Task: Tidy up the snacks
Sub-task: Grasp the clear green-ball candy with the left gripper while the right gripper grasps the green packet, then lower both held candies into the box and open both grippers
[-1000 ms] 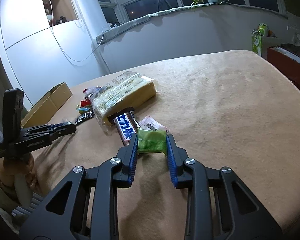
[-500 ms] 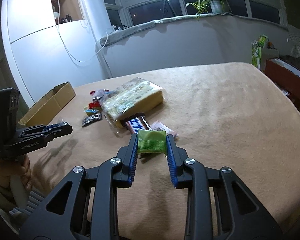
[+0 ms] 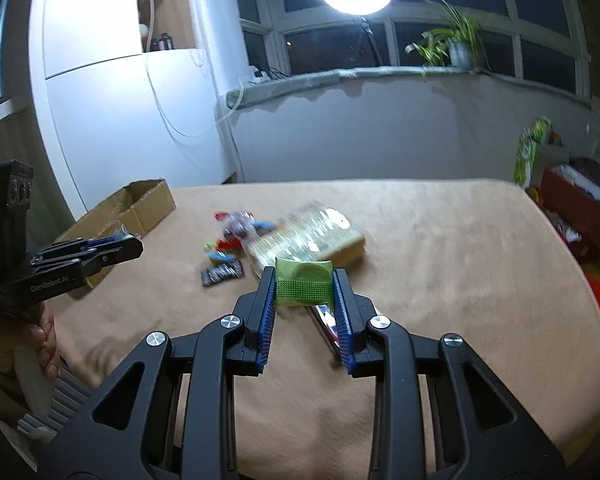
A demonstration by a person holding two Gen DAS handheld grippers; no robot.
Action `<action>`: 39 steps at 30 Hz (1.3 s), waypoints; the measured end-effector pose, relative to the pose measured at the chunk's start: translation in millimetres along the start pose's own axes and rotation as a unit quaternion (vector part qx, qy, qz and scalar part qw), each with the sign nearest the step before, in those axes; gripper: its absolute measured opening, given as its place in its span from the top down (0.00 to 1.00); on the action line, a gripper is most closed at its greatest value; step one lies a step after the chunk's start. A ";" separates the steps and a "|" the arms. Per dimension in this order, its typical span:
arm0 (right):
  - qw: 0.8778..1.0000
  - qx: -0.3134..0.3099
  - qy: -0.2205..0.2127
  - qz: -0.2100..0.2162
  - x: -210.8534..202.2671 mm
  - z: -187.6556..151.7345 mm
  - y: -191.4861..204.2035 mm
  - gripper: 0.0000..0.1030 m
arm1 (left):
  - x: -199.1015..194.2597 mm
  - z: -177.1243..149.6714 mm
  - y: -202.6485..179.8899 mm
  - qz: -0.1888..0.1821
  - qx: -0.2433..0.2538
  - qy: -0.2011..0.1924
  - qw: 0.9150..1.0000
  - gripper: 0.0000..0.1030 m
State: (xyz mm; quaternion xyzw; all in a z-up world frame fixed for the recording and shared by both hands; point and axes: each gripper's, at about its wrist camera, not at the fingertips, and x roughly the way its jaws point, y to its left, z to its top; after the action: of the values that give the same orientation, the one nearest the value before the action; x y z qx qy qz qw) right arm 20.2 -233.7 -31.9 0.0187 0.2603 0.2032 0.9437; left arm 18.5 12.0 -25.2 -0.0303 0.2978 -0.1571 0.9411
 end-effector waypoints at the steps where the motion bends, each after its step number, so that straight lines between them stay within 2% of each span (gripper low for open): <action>1: 1.000 -0.006 -0.004 0.001 -1.3 4.5 4.8 0.73 | -3.8 1.8 2.4 0.000 -0.002 -0.005 1.000 0.81; 12: 0.997 -0.067 -0.019 0.028 12.1 42.4 78.2 0.73 | -47.5 9.7 39.2 0.014 -0.015 -0.052 0.998 0.81; 20: 0.992 -0.106 -0.009 0.070 40.7 52.5 140.0 0.73 | -71.7 0.3 87.9 0.047 -0.051 -0.070 0.995 0.81; 32: 0.976 -0.152 -0.001 0.155 83.4 63.3 229.1 0.73 | -101.8 -13.2 160.6 0.113 -0.104 -0.081 0.985 0.81; 39: 0.966 -0.172 0.003 0.192 107.7 68.3 266.0 0.73 | -102.7 -16.8 186.7 0.133 -0.118 -0.074 0.981 0.81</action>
State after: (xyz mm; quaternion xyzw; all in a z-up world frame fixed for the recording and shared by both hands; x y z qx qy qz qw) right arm 39.1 57.2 12.6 -0.0947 0.2163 0.4219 0.8754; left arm -18.6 222.0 -10.6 -0.1130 0.2452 0.0081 0.9628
